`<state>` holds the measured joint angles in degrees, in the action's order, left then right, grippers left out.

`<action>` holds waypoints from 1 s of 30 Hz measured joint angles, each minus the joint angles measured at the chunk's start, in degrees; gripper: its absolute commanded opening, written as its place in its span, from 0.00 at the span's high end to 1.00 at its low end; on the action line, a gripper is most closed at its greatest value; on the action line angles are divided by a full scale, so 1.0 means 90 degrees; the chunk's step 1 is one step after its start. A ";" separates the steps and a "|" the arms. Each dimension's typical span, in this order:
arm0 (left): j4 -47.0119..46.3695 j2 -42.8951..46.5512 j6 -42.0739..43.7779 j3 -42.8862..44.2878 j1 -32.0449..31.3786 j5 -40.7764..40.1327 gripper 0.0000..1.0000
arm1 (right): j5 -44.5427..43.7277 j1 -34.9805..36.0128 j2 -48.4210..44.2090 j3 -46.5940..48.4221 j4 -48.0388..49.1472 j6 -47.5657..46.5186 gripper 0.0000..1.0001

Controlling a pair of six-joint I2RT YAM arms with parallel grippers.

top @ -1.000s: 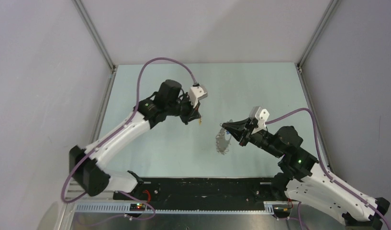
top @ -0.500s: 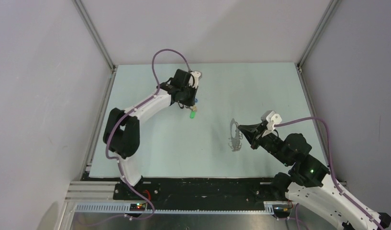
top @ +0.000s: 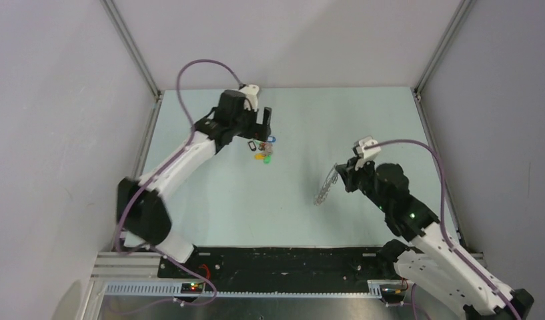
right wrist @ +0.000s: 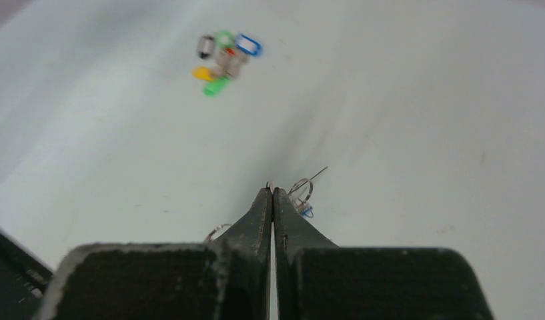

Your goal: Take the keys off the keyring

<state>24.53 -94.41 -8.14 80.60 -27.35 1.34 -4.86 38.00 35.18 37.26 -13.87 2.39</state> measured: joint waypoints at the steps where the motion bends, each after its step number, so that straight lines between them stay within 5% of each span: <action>1: -0.0029 0.0425 0.0000 -0.0214 -0.0002 -0.0058 0.00 | 0.0066 -0.0223 0.0228 0.0007 0.0005 0.0056 1.00; 5: -0.0090 0.2132 -0.0095 -0.1039 -0.0002 -0.0493 0.00 | 0.0517 -0.1316 0.1324 0.0134 0.0151 0.0274 1.00; 7: -0.0063 0.2827 -0.0165 -0.1404 0.0007 -0.0770 0.00 | 0.0806 -0.1860 0.1909 0.0287 0.0328 0.0403 0.90; 10: 0.0075 0.3592 -0.0165 -0.1906 0.0019 -0.1064 0.00 | 0.1144 -0.2480 0.2684 0.0704 0.0629 0.0588 0.32; 12: 0.0177 0.3927 -0.0189 -0.2225 0.0019 -0.1294 0.00 | 0.1248 -0.2650 0.3058 0.1049 0.0782 0.0736 0.05; 21: 0.0478 0.4704 -0.0906 -0.2742 0.0049 -0.2647 0.00 | 0.0775 -0.2766 0.2302 0.1763 0.0947 0.1103 0.01; 30: 0.0461 0.5260 -0.0709 -0.2761 0.0056 -0.2407 0.00 | -0.0930 -0.2907 0.0085 0.1819 -0.0209 0.1532 0.01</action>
<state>28.69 -47.07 -14.52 55.75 -26.85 -20.32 -13.23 11.84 35.94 53.63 -15.75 16.19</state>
